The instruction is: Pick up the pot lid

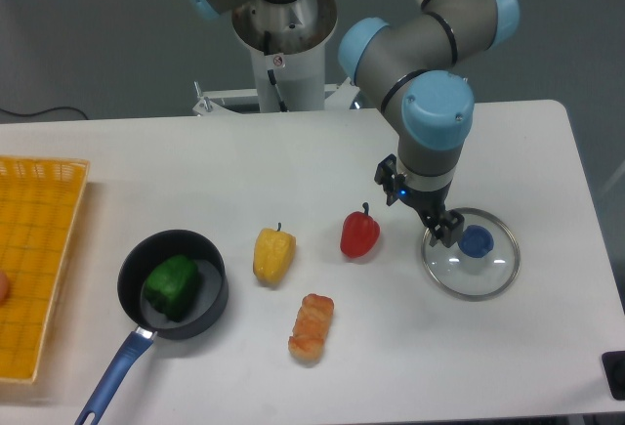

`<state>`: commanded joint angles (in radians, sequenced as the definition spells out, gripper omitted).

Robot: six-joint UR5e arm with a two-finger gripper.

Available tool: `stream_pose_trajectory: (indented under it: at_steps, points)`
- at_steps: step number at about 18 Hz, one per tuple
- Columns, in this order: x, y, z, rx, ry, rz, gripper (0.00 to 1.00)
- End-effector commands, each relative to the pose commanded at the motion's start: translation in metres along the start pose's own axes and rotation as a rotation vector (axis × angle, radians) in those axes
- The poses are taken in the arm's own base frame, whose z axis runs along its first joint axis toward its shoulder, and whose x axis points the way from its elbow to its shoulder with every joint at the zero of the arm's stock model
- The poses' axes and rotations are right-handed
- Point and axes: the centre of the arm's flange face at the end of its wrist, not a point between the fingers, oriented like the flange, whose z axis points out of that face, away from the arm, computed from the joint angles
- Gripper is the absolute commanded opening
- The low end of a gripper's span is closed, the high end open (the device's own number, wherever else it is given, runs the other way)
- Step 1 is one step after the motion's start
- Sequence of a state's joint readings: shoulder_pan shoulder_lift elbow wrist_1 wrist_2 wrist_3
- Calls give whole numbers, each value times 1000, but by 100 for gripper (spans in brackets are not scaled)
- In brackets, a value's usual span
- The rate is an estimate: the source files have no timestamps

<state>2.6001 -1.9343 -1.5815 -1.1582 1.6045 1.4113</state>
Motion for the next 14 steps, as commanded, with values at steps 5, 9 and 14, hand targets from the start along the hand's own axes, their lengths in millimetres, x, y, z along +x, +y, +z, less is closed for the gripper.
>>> stream_pose_trajectory:
  at_steps: [5,9,14]
  points:
    - [-8,15,-2,3,-8,-25,100]
    - [-15,14,26,-6,20,-85,100]
    - [-30,40,20,54,12,-133,100]
